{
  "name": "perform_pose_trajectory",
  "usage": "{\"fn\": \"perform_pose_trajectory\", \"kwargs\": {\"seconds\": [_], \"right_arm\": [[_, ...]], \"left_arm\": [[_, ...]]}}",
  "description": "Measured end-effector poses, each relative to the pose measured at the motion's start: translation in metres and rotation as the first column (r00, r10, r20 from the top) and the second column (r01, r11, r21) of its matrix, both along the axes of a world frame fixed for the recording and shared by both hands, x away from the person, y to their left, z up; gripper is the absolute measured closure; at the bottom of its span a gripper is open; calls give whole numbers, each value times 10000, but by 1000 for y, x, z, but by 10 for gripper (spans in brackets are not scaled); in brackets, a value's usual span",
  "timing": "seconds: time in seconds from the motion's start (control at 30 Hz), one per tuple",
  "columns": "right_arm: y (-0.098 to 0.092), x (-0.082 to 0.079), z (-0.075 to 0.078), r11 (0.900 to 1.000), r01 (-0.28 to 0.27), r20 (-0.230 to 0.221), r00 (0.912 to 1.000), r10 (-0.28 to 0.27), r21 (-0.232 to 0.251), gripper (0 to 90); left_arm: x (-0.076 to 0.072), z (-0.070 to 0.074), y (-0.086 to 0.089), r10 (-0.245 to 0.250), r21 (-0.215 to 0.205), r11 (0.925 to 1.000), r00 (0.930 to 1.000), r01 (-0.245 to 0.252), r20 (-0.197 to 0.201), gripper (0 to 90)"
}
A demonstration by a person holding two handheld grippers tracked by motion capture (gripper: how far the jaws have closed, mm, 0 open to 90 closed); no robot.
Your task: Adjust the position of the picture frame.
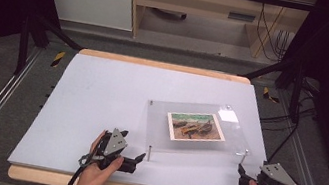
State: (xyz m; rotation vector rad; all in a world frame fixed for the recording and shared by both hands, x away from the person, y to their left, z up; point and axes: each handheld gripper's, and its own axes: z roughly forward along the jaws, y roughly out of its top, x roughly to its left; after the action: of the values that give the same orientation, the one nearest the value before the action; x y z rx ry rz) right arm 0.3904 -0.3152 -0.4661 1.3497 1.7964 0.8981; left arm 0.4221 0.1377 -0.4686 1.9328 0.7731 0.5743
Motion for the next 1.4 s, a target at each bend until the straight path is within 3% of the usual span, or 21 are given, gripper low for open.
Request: {"fn": "perform_pose_trajectory", "kwargs": {"seconds": [0.17,0.47,0.63,1.0,1.27,1.4], "right_arm": [[2,1,-1,9999,-149,-14,9999,149,-22,176],[0,5,-1,9988,-141,57,9999,138,466,274],[-4,10,-1,9970,-101,9,9999,101,762,266],[1,32,-7,9916,-562,-401,9973,613,1166,527],[-3,38,-11,9844,-858,-391,9949,928,1536,660],[-6,42,-13,9761,-1038,-199,9938,1096,1910,711]], "left_arm": [[0,0,-3,-300,-437,9986,9994,308,175,44],[-2,-1,-7,-816,-542,9955,9946,782,-639,47],[-2,0,-8,-921,-656,9941,9924,868,-819,47],[-2,1,-9,-1017,-1100,9899,9891,900,-1064,51],[-4,1,-11,-1119,-1096,9890,9869,993,-1159,114],[-4,1,-12,-1144,-1173,9880,9861,1002,-1208,143]]}}
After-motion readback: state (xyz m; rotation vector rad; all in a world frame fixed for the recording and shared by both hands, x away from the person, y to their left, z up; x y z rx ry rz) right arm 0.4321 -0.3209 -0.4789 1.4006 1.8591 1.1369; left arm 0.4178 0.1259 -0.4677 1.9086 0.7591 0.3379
